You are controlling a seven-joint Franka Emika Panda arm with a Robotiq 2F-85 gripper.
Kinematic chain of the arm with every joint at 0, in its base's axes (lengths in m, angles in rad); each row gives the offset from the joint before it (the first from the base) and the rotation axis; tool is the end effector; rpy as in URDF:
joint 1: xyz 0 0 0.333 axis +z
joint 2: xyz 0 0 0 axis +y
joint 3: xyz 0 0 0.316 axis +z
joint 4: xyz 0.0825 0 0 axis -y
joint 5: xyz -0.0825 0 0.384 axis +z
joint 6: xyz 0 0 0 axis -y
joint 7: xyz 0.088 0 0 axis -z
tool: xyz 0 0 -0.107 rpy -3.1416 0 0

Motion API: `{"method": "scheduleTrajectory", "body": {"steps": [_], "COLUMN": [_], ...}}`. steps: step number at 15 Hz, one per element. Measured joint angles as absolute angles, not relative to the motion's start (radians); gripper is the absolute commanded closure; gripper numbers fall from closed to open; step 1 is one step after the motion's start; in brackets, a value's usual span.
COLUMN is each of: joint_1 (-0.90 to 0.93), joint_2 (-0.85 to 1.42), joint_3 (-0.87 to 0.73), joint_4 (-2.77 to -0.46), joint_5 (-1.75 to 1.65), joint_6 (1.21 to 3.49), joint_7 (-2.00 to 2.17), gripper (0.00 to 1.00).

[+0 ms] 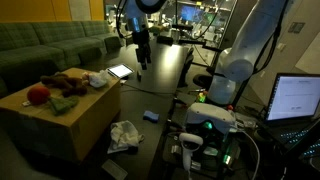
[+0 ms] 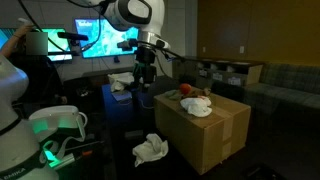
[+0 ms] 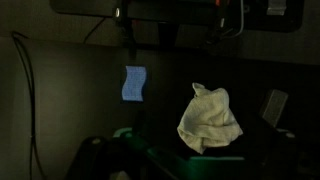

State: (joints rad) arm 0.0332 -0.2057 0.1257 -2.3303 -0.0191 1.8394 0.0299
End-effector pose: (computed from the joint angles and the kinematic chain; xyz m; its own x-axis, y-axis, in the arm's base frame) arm 0.4353 0.0688 0.3993 0.9523 0.1176 -0.2816 0.1370 -0.9893 0.0503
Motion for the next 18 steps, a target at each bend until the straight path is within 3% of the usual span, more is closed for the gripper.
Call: {"method": "scheduleTrajectory", "body": {"steps": [11, 18], "joint_1": [0.033, 0.033], "joint_2": [-0.203, -0.139], "joint_3": [0.123, 0.099], "joint_4": [-2.346, -2.548], "joint_5": [-0.019, -0.019], "joint_6": [1.855, 2.089], "joint_7": [0.030, 0.001], "gripper": [0.00, 0.00]}}
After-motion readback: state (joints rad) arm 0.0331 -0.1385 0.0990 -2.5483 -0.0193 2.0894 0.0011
